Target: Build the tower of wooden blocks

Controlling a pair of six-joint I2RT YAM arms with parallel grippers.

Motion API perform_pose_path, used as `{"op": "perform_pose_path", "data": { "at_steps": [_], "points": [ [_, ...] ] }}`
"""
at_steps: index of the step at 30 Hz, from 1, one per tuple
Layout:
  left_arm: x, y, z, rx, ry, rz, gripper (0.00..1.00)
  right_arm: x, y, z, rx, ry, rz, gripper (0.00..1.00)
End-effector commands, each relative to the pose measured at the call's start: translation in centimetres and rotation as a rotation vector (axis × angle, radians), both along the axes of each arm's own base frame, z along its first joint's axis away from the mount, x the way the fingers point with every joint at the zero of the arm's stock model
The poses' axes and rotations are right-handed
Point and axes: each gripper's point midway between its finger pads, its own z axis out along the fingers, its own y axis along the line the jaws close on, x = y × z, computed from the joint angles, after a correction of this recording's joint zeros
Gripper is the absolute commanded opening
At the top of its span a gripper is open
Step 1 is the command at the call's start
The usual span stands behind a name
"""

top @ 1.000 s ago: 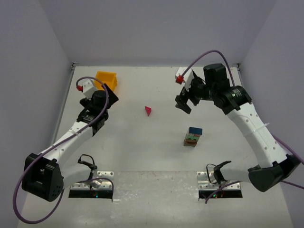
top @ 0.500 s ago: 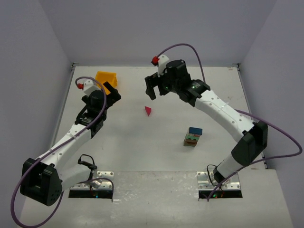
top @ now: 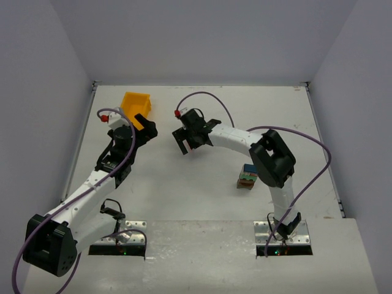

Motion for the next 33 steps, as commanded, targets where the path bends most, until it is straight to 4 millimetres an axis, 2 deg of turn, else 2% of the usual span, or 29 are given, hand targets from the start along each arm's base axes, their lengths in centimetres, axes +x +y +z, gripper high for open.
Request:
{"op": "perform_pose_path", "data": {
  "at_steps": [1,8,13,17,23,27,31,32,33],
  "points": [
    [0.5,-0.5,1.9,-0.034,-0.071,-0.014,1.0,2.7,1.9,2.1,0.053,-0.104,-0.047,0.94],
    [0.6,-0.6,1.8,-0.033,-0.07,-0.018,1.0,4.2,1.4,0.3,0.013,-0.124,-0.112,0.89],
    [0.6,-0.7,1.7,-0.037,-0.074,-0.026,1.0,3.8,1.1,0.6,0.146,-0.067,-0.197,0.87],
    [0.7,-0.8,1.6,-0.037,-0.072,-0.027,1.0,2.6,1.6,0.8,0.253,-0.015,-0.178,0.82],
    [0.8,-0.9,1.6,-0.038,-0.072,-0.031,1.0,2.5,0.7,-0.8,0.197,-0.001,-0.19,0.77],
    [0.9,-1.1,1.5,-0.038,-0.069,-0.039,1.0,3.0,1.0,-1.3,0.183,-0.017,-0.157,0.76],
    [0.9,-1.1,1.4,-0.037,-0.068,-0.042,1.0,3.5,1.2,-1.9,0.169,-0.026,-0.139,0.67],
    [0.9,-1.1,1.4,-0.036,-0.068,-0.041,1.0,3.5,1.2,-1.9,0.168,-0.03,-0.137,0.62],
    [0.9,-1.1,1.5,-0.038,-0.069,-0.041,1.0,3.6,1.2,-1.9,0.166,-0.034,-0.134,0.62]
  ]
}}
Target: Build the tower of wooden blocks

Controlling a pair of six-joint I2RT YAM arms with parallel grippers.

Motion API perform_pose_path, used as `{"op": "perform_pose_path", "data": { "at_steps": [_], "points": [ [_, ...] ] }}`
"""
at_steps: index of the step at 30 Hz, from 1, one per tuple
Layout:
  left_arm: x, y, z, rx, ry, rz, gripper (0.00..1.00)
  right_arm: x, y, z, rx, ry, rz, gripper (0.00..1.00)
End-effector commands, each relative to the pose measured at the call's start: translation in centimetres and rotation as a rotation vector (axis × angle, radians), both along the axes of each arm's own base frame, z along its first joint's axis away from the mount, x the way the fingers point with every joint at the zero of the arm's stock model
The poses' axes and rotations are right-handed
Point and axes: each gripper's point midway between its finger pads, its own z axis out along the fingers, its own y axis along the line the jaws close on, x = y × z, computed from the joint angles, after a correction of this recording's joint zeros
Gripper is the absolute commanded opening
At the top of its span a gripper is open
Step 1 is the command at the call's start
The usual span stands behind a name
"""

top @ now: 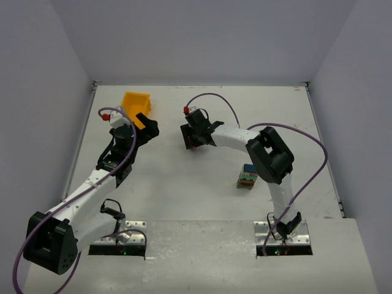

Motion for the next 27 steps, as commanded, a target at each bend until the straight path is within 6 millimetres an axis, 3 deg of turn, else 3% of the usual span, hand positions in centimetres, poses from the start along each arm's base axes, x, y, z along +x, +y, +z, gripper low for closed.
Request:
{"op": "perform_pose_path", "data": {
  "at_steps": [1,3,15,24,27],
  "points": [
    [0.4,-0.3,1.1,-0.022,-0.048,-0.006,1.0,1.7,1.5,1.2,0.03,-0.073,0.024,0.59],
    [0.4,-0.4,1.2,-0.025,-0.05,-0.01,1.0,1.8,1.5,1.4,0.03,-0.082,0.027,0.47],
    [0.4,-0.8,1.2,-0.027,-0.05,-0.035,1.0,2.3,2.1,1.2,0.017,-0.095,0.07,0.45],
    [0.3,-0.8,1.4,-0.03,-0.059,-0.037,1.0,2.3,1.9,1.8,0.002,-0.11,0.073,0.3],
    [0.3,-0.8,1.3,-0.03,-0.057,-0.039,1.0,2.7,0.9,2.8,-0.062,-0.148,0.049,0.26]
  ]
}}
